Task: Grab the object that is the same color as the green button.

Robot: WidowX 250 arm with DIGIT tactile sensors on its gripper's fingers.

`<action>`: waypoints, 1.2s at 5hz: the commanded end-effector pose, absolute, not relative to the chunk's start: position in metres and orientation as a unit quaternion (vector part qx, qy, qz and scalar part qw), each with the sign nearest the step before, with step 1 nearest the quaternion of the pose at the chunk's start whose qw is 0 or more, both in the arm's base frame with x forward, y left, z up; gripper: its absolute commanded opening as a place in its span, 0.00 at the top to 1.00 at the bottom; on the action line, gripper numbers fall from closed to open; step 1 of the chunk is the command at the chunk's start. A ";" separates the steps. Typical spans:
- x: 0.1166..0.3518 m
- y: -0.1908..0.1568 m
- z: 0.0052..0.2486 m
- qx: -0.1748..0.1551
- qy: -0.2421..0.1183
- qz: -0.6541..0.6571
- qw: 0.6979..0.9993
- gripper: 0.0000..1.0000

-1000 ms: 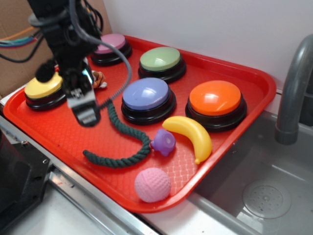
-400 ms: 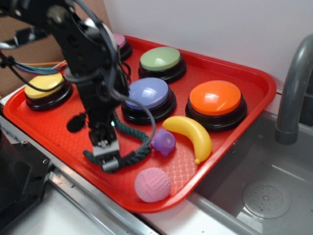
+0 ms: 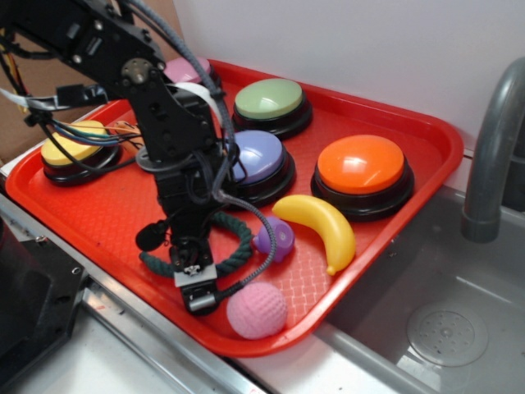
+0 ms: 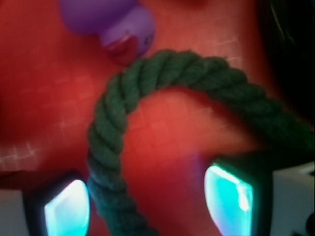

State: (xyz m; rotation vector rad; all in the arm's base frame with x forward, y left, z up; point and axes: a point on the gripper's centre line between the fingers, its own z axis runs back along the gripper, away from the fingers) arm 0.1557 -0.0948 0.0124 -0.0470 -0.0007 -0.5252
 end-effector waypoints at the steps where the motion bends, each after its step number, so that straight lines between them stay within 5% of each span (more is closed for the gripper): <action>1: 0.156 -0.101 0.013 -0.014 -0.009 -0.264 0.964 1.00; 4: 0.157 -0.099 0.020 -0.008 0.002 -0.259 0.966 1.00; 6: 0.173 -0.066 0.082 -0.022 -0.019 -0.179 0.983 1.00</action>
